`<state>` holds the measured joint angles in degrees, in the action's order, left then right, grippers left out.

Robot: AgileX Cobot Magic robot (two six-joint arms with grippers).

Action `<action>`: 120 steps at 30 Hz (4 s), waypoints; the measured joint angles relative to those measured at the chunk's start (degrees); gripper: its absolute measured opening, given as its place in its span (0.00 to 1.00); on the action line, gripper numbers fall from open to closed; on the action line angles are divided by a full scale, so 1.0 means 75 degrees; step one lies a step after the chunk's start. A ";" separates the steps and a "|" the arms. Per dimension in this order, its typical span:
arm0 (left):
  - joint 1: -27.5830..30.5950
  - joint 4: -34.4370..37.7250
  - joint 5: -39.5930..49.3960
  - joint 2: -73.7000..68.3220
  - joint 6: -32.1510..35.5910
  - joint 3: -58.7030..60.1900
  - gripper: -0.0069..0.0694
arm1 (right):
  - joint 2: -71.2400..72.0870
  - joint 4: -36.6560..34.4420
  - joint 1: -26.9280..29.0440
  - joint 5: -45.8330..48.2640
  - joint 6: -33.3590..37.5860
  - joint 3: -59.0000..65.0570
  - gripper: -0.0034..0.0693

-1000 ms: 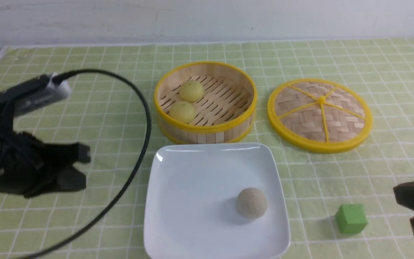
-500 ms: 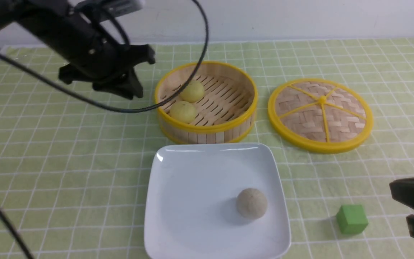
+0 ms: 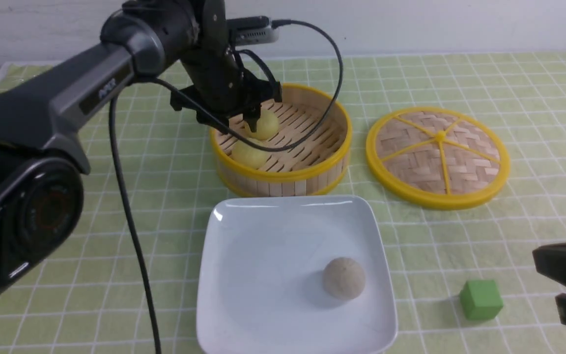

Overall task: Put the steamed buns into the plate on the green tablecloth.
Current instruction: 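Reach into the bamboo steamer and grasp a bun with the left gripper, then carry the bun from the bamboo steamer to the plate with the left gripper, then reach into the bamboo steamer and grasp a bun with the left gripper, then carry the bun from the bamboo steamer to the plate with the left gripper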

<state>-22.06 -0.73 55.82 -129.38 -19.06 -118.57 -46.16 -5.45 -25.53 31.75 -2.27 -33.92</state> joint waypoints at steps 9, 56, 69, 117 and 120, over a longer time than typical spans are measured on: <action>0.0000 0.0325 -0.0227 -0.0521 -0.0028 -0.0050 0.42 | 0.0000 0.0000 0.0000 0.0000 0.0000 0.0000 0.05; -0.1305 -0.0621 -0.0955 0.2632 -0.0515 0.3028 0.53 | 0.0000 -0.0007 0.0000 0.0091 0.0000 0.0002 0.11; 0.0595 0.1905 0.0805 -0.0572 0.0448 -0.1799 0.22 | 0.0000 -0.0028 0.0000 0.0091 0.0000 0.0002 0.14; 0.0768 0.1295 0.2016 0.2682 0.2097 -0.0751 0.12 | 0.0000 -0.0030 0.0000 0.0093 0.0000 0.0002 0.18; 0.0768 0.1441 0.2016 0.3853 0.2122 0.1397 0.12 | 0.0000 -0.0030 0.0000 0.0093 0.0000 0.0002 0.18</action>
<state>-16.29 10.08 70.93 -100.48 -3.14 -108.10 -46.16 -5.67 -25.53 32.45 -2.27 -33.91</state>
